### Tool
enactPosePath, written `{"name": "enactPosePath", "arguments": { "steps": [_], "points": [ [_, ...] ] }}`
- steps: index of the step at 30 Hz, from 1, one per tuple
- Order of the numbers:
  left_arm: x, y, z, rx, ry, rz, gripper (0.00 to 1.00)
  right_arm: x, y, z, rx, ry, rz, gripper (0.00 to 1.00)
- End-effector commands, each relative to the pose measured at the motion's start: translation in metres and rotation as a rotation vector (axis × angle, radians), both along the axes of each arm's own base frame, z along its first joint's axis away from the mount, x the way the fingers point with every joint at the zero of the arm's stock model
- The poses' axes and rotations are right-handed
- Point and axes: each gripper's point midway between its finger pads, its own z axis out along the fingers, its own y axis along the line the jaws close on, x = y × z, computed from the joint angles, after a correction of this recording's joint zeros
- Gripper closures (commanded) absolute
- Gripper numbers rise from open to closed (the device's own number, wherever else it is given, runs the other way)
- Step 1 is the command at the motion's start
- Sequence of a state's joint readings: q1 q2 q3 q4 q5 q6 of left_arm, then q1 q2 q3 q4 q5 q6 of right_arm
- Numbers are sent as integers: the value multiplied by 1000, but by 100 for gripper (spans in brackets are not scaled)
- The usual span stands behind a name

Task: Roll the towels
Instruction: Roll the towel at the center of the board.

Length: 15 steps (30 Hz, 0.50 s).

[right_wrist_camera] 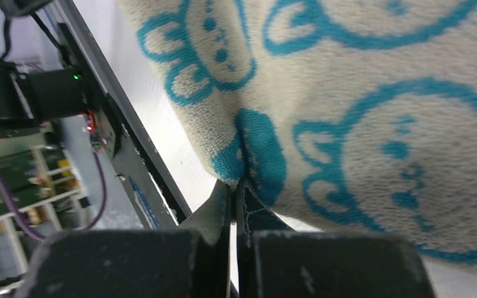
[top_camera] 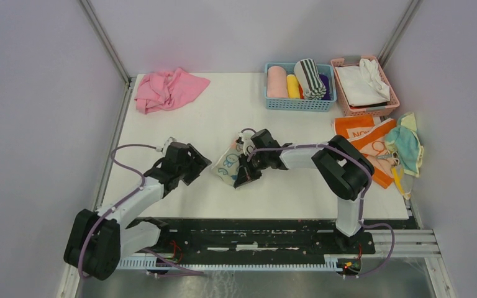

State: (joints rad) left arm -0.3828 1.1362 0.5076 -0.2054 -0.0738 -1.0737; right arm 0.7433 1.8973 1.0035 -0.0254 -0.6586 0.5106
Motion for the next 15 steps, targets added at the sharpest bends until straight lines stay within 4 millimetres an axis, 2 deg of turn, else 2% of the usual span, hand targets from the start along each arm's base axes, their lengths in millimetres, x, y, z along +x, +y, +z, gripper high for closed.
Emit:
{"name": "enactPosePath", "arguments": {
  "steps": [1,5,8,15],
  "points": [
    [-17,-4,0,-3,-55,-116,21,1,12,15,159,167,-19,100],
    [-29,-15,-6,-72,-65,-175,20,5,10,6,161,252,-41,100],
    [-30,-22,-10,-107,-77,-200,20,10,9,1,165,303,-64,100],
    [-13,-40,-6,-178,-140,-240,22,15,5,-7,150,356,-77,100]
  ]
}}
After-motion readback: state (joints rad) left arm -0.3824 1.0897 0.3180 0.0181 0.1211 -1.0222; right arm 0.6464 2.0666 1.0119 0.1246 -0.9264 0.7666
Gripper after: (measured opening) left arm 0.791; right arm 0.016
